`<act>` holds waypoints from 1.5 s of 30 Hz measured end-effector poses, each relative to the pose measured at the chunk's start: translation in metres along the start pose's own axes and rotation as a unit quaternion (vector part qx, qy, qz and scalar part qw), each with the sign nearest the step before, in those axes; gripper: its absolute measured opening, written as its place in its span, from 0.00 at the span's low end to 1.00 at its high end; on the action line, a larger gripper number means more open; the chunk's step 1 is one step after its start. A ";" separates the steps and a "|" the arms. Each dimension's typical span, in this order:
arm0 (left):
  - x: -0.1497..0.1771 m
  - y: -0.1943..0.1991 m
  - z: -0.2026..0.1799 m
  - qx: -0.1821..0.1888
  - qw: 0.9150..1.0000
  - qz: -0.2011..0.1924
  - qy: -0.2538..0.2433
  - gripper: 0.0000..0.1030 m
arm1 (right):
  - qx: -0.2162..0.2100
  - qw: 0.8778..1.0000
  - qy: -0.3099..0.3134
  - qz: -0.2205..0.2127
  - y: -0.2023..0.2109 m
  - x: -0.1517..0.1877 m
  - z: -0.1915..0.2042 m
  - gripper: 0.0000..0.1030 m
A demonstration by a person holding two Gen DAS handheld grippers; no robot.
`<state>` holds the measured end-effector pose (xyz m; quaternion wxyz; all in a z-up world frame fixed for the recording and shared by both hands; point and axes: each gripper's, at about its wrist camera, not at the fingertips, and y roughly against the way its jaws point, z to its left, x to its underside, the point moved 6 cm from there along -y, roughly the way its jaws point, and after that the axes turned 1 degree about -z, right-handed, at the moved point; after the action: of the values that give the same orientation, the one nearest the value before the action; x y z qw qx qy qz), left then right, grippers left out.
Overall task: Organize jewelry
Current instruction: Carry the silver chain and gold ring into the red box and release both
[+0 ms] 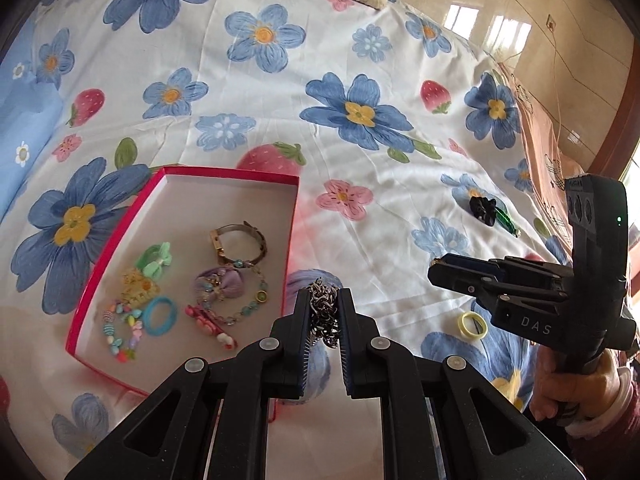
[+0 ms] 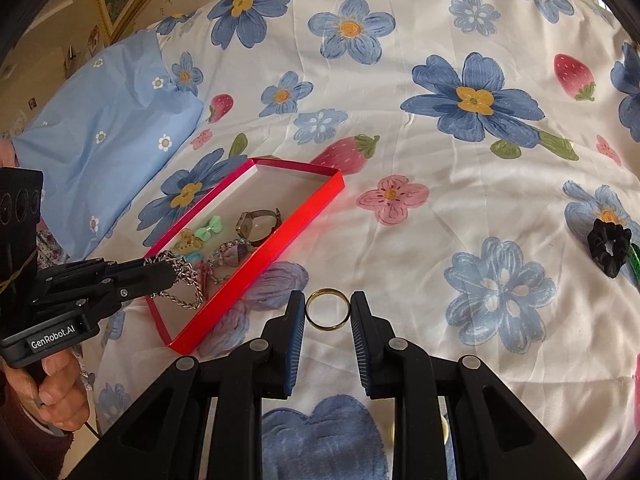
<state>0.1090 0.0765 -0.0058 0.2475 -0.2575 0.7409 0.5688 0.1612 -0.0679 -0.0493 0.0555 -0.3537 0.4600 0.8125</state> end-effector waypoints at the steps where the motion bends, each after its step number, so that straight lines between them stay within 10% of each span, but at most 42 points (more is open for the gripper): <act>1: 0.000 0.002 0.003 -0.002 1.000 -0.002 0.002 0.11 | -0.002 1.000 0.002 0.000 -0.001 0.000 0.004 0.23; 45: 0.023 -0.015 0.134 -0.065 0.988 0.019 0.137 0.11 | -0.078 0.992 0.077 0.067 -0.110 -0.013 0.118 0.23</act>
<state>0.1118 0.2010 -0.0629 0.1158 -0.3344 0.7337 0.5800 0.1552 0.0908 -0.0807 -0.0626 -0.3869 0.4210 0.8180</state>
